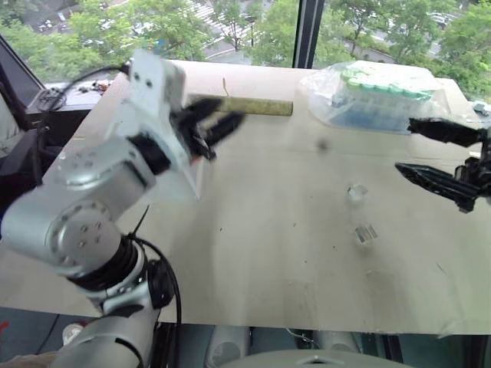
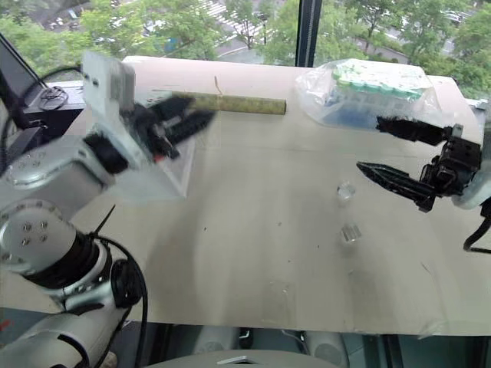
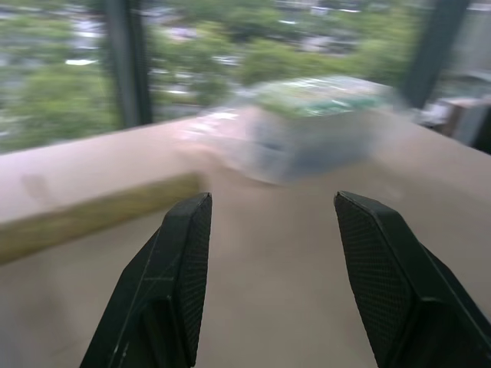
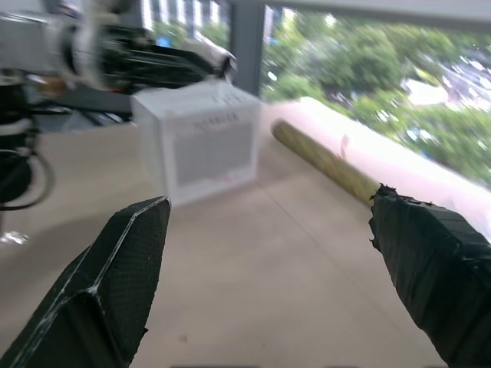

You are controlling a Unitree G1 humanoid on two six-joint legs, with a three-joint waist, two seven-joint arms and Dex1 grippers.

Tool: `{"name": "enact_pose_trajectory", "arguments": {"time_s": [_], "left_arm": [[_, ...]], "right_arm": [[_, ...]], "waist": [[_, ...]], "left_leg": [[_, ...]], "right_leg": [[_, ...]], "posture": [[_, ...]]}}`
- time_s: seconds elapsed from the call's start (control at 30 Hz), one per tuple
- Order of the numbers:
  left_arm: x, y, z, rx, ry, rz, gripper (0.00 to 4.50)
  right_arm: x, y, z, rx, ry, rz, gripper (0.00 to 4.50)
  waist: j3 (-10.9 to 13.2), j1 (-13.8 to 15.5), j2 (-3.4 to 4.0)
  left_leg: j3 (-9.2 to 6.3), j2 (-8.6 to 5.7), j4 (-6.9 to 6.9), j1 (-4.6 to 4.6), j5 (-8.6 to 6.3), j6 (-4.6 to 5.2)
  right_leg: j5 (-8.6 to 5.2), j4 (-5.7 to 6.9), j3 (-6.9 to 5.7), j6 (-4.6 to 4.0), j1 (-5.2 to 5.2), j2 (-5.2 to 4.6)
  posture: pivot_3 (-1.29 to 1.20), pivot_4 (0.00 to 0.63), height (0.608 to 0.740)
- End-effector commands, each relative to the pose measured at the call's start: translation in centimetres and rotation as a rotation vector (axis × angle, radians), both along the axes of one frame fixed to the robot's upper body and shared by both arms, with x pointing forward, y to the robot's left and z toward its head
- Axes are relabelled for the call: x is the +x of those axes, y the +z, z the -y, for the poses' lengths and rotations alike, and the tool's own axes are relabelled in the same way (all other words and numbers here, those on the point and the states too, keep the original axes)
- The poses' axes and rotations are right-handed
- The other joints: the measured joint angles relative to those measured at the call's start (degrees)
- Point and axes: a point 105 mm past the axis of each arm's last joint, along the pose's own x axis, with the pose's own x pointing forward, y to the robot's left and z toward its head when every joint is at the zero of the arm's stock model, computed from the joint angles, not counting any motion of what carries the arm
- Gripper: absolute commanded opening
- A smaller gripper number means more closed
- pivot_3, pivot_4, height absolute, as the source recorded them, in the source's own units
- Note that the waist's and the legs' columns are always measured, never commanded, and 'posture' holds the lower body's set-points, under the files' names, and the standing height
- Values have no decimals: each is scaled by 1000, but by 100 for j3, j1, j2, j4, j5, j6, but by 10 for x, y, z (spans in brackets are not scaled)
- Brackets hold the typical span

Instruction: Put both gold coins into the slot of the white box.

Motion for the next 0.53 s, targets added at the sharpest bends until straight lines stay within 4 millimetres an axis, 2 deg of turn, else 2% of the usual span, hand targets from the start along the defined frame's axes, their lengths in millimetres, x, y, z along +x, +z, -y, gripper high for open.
{"name": "enact_pose_trajectory", "arguments": {"time_s": [0.03,0.1,0.13,0.23,0.4,0.53], "left_arm": [[-24,-10,12,27,-172,18,2546],[-33,-34,5,30,-206,-53,2546],[-36,-49,-2,50,-209,-90,2546],[-42,-79,-22,78,-192,-166,2546],[-42,-99,-48,100,-146,-199,2546],[-42,-107,-58,112,-134,-202,2546]], "right_arm": [[-10,-6,2,-66,-115,19,4500],[-14,-38,27,-140,-272,-103,4500],[-22,-50,37,-160,-312,-157,4500],[-43,-68,52,-188,-359,-239,4500],[-64,-91,71,-280,-424,-319,4500],[-72,-96,79,-292,-465,-334,4500]], "waist": [[0,-3,0],[-9,7,6],[-18,9,7],[-17,11,7],[-22,8,10],[-22,7,13]], "left_leg": [[1,2,1,4,0,0],[1,2,4,8,0,0],[3,0,3,17,0,0],[5,-1,4,16,-1,1],[-1,15,8,27,-18,-25],[-1,17,6,25,-20,-27]], "right_leg": [[0,3,2,0,1,3],[-1,4,4,0,4,5],[-13,3,5,-20,12,4],[-16,-2,7,-23,13,0],[-29,-3,6,-4,8,-8],[-29,-5,7,-3,4,-21]], "posture": [[0,150,740],[0,150,740],[0,150,740],[0,150,740],[0,150,740],[0,150,740]]}}
